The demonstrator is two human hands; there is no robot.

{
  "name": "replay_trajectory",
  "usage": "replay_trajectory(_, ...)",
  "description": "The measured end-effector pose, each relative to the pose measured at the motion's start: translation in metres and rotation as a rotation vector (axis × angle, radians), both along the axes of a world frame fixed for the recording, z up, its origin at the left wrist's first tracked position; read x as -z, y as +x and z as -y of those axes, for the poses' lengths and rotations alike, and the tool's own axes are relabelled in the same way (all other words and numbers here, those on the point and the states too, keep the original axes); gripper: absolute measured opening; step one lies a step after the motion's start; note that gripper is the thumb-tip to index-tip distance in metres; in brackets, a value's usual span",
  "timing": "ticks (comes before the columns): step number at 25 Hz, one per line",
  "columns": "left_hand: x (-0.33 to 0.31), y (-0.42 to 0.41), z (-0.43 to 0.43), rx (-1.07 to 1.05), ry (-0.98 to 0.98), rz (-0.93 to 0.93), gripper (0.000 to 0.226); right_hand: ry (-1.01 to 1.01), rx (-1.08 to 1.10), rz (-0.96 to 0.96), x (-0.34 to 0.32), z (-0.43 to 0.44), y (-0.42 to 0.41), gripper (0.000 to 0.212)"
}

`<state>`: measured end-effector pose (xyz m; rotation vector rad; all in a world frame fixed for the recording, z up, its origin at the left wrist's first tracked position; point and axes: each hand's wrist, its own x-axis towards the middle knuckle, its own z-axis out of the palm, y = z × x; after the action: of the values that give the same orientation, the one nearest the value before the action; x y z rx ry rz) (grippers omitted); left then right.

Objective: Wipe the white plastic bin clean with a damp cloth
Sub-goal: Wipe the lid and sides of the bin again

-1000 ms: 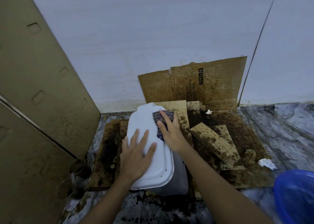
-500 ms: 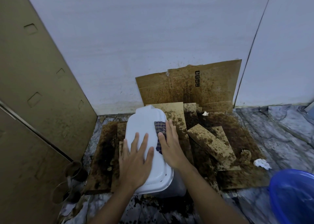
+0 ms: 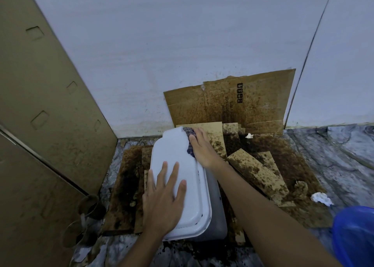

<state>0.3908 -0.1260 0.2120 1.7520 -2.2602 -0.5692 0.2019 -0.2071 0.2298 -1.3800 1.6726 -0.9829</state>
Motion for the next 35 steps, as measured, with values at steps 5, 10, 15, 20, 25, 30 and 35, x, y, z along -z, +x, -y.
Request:
replay_trajectory(5,-0.002,0.003,0.002,-0.008,0.011,0.002,0.059,-0.011,-0.012,0.026,0.006,0.004,0.003,0.056)
replay_trajectory(10,-0.002,0.001,0.002,-0.007,0.012,0.011,0.061,-0.027,-0.004,0.055,0.012,-0.02,0.007,0.059)
replay_trajectory(15,-0.003,0.002,0.002,-0.012,0.014,0.007,0.062,-0.038,0.007,0.117,0.017,-0.073,0.026,0.059)
replay_trajectory(20,-0.002,0.01,0.003,-0.018,0.013,0.0,0.056,-0.024,-0.026,0.117,0.017,-0.132,0.052,0.06)
replay_trajectory(25,0.001,0.016,0.007,-0.012,0.015,-0.015,0.056,-0.066,-0.005,0.063,0.027,-0.163,0.073,0.058)
replay_trajectory(30,0.001,0.015,0.008,-0.02,0.008,-0.013,0.056,-0.112,0.056,0.023,0.035,-0.169,0.083,0.058)
replay_trajectory(35,0.0,0.009,0.006,-0.017,0.004,-0.003,0.058,-0.063,0.018,0.013,0.026,-0.135,0.061,0.058)
